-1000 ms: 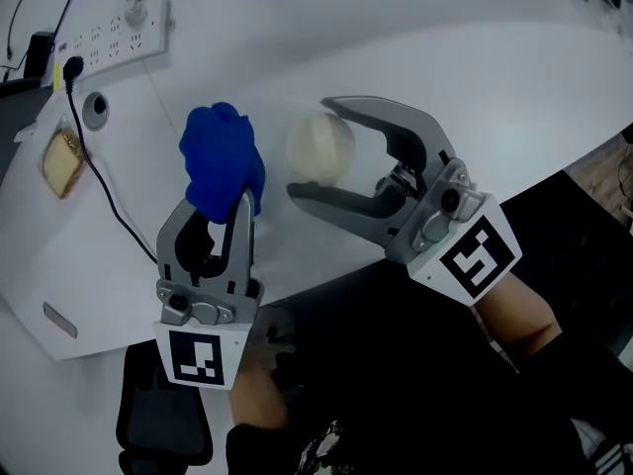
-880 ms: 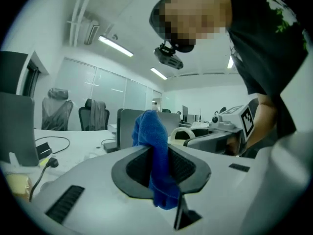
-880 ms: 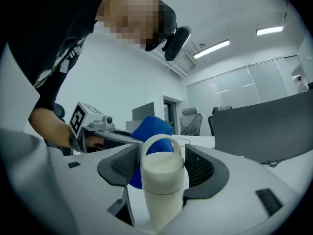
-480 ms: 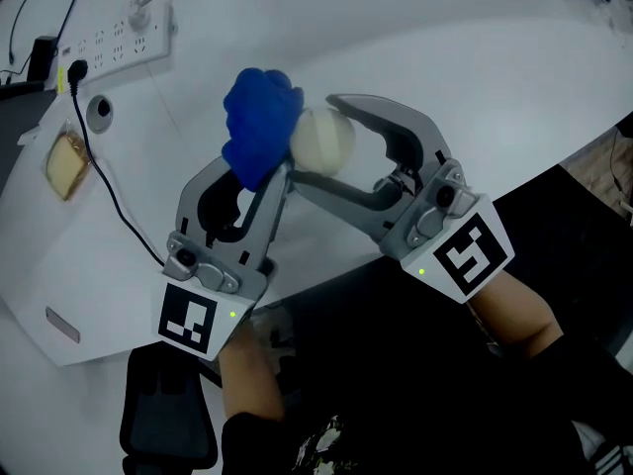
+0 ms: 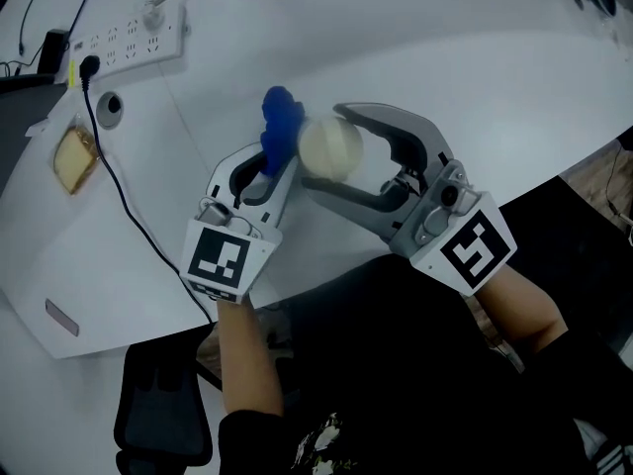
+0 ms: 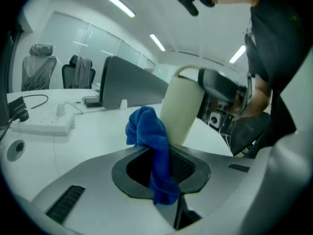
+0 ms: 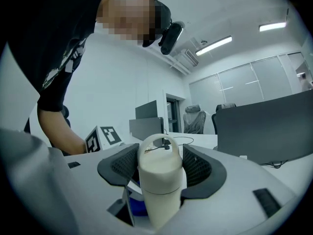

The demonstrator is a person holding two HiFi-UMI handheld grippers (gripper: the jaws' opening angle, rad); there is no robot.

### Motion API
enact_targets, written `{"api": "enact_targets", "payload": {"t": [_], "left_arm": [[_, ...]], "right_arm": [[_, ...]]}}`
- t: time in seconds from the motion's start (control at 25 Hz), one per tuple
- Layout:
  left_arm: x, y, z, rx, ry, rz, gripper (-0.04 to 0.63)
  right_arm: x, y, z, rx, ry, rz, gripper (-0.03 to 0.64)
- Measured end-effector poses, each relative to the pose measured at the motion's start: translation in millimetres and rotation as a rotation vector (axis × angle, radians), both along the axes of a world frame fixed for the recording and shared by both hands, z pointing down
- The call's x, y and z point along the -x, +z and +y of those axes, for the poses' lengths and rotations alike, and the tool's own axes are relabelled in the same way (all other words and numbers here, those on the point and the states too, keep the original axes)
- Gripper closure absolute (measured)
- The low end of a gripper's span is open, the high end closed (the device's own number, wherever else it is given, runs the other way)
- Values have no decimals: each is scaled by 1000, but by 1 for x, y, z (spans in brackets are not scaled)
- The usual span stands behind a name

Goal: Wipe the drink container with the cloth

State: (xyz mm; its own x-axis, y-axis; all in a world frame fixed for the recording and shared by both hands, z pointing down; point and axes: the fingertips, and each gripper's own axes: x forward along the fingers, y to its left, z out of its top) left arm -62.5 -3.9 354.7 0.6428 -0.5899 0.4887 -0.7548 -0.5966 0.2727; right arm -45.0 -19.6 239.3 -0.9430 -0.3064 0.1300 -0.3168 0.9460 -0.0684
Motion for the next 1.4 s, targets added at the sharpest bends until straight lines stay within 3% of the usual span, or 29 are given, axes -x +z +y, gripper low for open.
{"api": "enact_targets", "payload": {"t": [0.12,0.24,0.4,0.52,0.68,0.84,1.0,1.12,1.24,1.32,1.4], "left_arm": [[-7,26,13,72,47,-65,531],[-14,29,21,99,35,-34,531],[-27,29,34,129,29,-14,531],[-45,34,42,148,77,8,531],[-60,33,48,142,128,5,531],[-55,29,50,157,105,43,531],[-38,20,61,169,79,28,531],[-3,4,59,136,-77,20,531],[38,-30,44,17,-266,13,531],[47,-57,30,-109,-288,-1,531],[42,-76,17,-216,-248,-20,531]], "right_arm": [[1,1,2,-5,-33,4,354],[-1,0,4,-5,-109,5,354],[-1,4,8,15,-330,26,354],[3,8,5,34,-470,42,354],[8,1,7,-1,-536,41,354],[10,3,6,-30,-472,59,354],[1,-3,4,1,-341,12,353],[-4,-3,0,23,-215,-24,353],[-5,6,0,68,-99,-55,353],[-4,9,1,80,-41,-67,353],[-2,8,-2,55,7,-63,353]]}}
